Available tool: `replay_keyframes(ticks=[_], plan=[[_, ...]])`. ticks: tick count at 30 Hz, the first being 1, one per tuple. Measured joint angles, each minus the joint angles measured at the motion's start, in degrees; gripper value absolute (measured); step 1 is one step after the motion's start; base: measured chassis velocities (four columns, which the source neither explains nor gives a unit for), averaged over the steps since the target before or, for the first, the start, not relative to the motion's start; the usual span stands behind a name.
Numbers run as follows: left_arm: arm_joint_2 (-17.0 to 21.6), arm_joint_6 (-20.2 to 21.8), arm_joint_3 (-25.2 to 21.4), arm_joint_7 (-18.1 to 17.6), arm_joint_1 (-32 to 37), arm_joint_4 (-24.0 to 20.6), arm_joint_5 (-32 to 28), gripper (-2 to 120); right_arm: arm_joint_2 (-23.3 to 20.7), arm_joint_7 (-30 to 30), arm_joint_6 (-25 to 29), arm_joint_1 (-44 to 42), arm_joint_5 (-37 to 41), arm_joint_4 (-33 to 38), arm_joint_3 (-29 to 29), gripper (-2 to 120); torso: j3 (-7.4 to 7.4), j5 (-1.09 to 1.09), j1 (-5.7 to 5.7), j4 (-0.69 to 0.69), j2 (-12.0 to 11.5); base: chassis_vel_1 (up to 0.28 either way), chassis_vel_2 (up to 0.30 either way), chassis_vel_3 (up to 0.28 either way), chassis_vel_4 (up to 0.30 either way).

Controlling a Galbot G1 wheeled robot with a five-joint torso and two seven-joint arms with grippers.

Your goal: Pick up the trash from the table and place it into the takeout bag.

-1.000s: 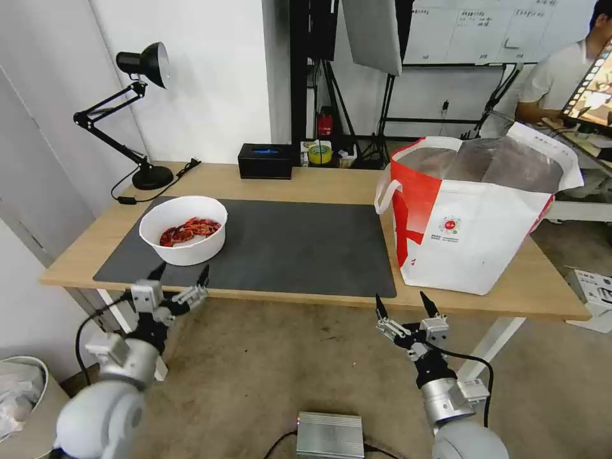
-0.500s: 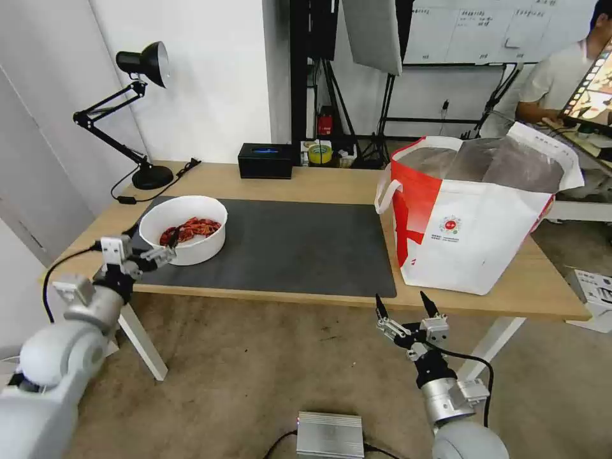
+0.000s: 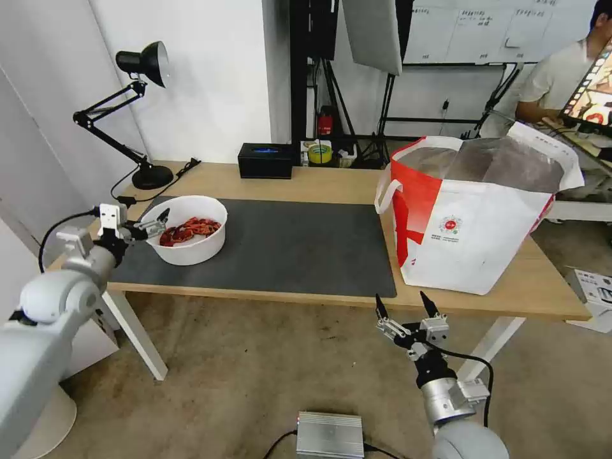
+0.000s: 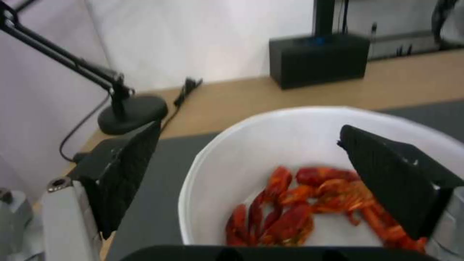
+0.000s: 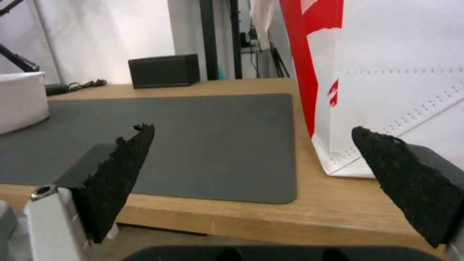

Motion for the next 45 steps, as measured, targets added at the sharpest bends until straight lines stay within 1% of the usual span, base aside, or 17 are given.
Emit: replay_keyframes(ticks=[1,2,3,5,6,9,10,13,14,16,18,19,21,28,43,44,45], plan=[[0.5,1.26,1.25,0.34,-1.58,1.09,-0.42,100,0.0,0.0,0.0,0.0,0.0,0.0,0.0,100,0.0,0.0,0.0,0.01,0.0,0.0,0.0,0.0,0.0],[0.5,1.26,1.25,0.34,-1.58,1.09,-0.42,100,0.0,0.0,0.0,0.0,0.0,0.0,0.0,100,0.0,0.0,0.0,0.01,0.0,0.0,0.0,0.0,0.0],[0.92,2.22,2.55,0.5,-3.01,2.03,-0.74,100,0.0,-0.01,0.0,0.0,0.0,0.0,0.0,100,0.0,-0.01,0.0,0.01,0.0,0.0,0.0,0.0,0.0],[1.79,5.39,5.66,0.79,-6.73,3.98,-2.5,100,0.0,0.0,0.0,0.0,0.0,0.0,0.0,100,0.0,-0.01,0.0,0.01,0.0,0.0,0.0,0.0,0.0],[1.79,5.39,5.66,0.79,-6.73,3.98,-2.5,100,0.0,0.0,0.0,0.0,0.0,0.0,0.0,100,0.0,-0.01,0.0,0.01,0.0,0.0,0.0,0.0,0.0],[2.19,9.24,10.07,0.54,-11.47,6.77,-6.49,100,0.0,0.0,0.0,0.0,0.0,0.0,0.0,100,0.0,-0.01,0.0,0.0,0.0,0.0,0.0,0.0,0.0],[2.19,9.24,10.07,0.54,-11.47,6.77,-6.49,100,0.0,0.0,0.0,0.0,0.0,0.0,0.0,100,0.0,-0.01,0.0,0.0,0.0,0.0,0.0,0.0,0.0],[2.1,12.45,14.43,0.4,-16.4,11.06,-8.1,100,0.0,-0.01,-0.01,0.01,0.0,0.0,0.0,100,0.0,0.0,0.0,0.0,0.0,0.0,0.0,0.0,0.0],[2.1,12.45,14.43,0.4,-16.4,11.06,-8.1,100,0.0,-0.01,-0.01,0.01,0.0,0.0,0.0,100,0.0,0.0,0.0,0.0,0.0,0.0,0.0,0.0,0.0],[1.85,13.52,16.58,0.37,-18.83,13.38,-8.5,100,0.0,-0.01,0.0,0.0,0.0,0.0,0.0,100,0.0,-0.01,0.0,0.0,0.0,0.0,0.0,0.0,0.0],[1.78,13.68,17.17,0.37,-19.54,14.11,-8.53,100,0.0,0.0,0.0,0.0,0.0,0.0,0.01,100,0.0,-0.01,0.0,0.0,0.0,0.0,0.0,0.0,0.0],[1.6,13.85,18.51,0.39,-21.38,15.98,-8.66,100,0.0,-0.01,-0.01,0.0,0.0,0.0,0.0,100,-0.01,0.0,0.0,0.0,0.0,0.0,0.0,0.0,0.0],[1.45,13.93,20.04,0.56,-23.04,17.92,-8.77,100,0.0,0.0,0.0,0.0,0.0,0.0,0.0,100,-0.01,0.0,0.0,0.0,0.01,0.0,0.0,0.0,0.0],[0.98,14.64,21.14,0.89,-23.92,19.51,-9.46,100,0.0,0.0,-0.01,0.0,0.0,0.0,0.0,100,-0.01,-0.01,0.0,0.0,0.01,0.0,0.0,0.0,0.0],[1.01,14.84,20.58,2.17,-21.92,19.18,-9.64,99,0.0,0.0,-0.01,0.0,0.0,0.0,0.0,100,-0.01,0.01,-0.01,0.01,0.01,0.0,0.0,0.0,0.0],[0.93,14.85,20.58,2.18,-21.86,19.2,-9.62,97,0.0,0.0,-0.01,0.0,0.0,0.0,0.0,100,-0.01,0.0,-0.01,0.01,0.01,0.0,0.0,0.0,0.0],[0.81,14.75,20.55,2.18,-21.77,19.23,-9.58,92,0.0,0.0,-0.01,0.0,0.0,0.0,0.0,100,-0.01,0.0,0.0,0.0,0.01,0.0,0.0,0.0,0.0]])
